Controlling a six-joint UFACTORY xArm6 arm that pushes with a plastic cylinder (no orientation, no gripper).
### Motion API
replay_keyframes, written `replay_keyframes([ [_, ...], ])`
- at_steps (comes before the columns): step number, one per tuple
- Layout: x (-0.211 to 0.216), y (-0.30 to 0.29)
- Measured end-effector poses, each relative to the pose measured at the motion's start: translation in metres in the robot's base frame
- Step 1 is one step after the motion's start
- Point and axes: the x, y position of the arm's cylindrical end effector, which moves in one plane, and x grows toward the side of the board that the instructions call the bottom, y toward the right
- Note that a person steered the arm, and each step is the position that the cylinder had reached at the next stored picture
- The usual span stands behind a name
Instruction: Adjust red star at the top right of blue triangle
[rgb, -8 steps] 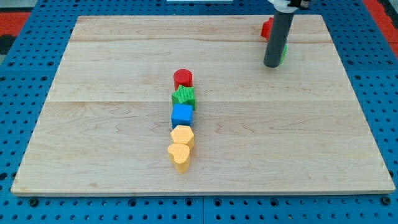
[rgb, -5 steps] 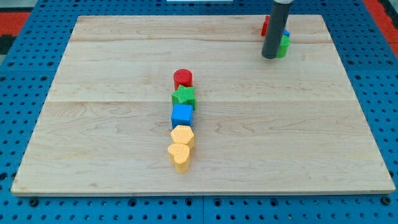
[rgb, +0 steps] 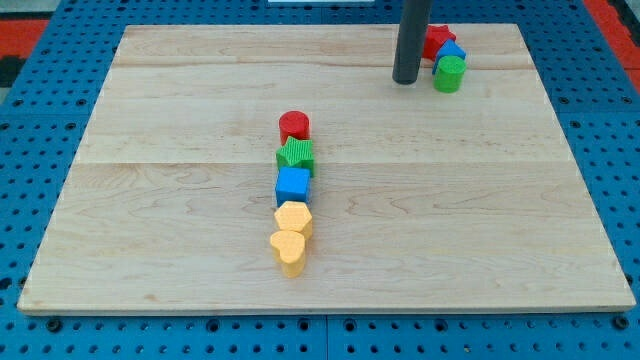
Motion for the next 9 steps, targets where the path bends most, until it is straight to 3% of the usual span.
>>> replay_keyframes([
  [2, -0.047, 0.003],
  [7, -0.097, 0.032],
  [9, -0.097, 0.136],
])
